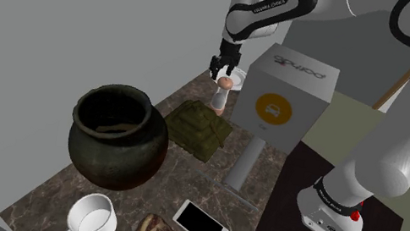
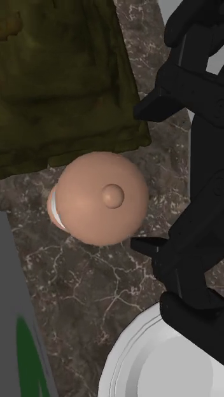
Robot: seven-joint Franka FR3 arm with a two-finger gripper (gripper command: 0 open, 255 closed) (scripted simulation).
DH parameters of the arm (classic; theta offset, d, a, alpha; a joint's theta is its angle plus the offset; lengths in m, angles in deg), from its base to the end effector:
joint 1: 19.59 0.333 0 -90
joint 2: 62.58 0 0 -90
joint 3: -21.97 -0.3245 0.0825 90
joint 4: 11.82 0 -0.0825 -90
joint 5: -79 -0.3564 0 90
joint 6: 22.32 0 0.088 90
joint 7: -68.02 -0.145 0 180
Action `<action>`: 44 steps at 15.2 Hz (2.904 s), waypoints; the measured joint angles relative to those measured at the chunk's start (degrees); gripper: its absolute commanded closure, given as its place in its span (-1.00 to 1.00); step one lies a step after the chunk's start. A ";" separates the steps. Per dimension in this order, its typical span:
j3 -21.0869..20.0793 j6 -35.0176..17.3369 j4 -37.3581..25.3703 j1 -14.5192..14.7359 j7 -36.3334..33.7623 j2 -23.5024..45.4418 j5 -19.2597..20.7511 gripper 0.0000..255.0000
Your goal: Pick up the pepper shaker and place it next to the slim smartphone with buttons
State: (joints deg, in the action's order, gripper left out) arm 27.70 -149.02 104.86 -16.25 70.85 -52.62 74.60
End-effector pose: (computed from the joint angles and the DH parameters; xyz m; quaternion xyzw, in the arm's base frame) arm 0.5606 -0.0174 0.3475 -0.9996 0.0183 -0.0021 0.0221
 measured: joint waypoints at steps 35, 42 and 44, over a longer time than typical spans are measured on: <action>-0.22 3.18 0.99 1.29 1.17 -2.95 5.69 1.00; -0.27 8.31 -2.07 1.41 1.04 -5.04 5.85 1.00; -0.29 9.86 -2.88 1.45 0.99 -5.78 5.91 1.00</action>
State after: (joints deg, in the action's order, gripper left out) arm 27.40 -139.16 101.99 -14.80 71.84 -58.40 80.51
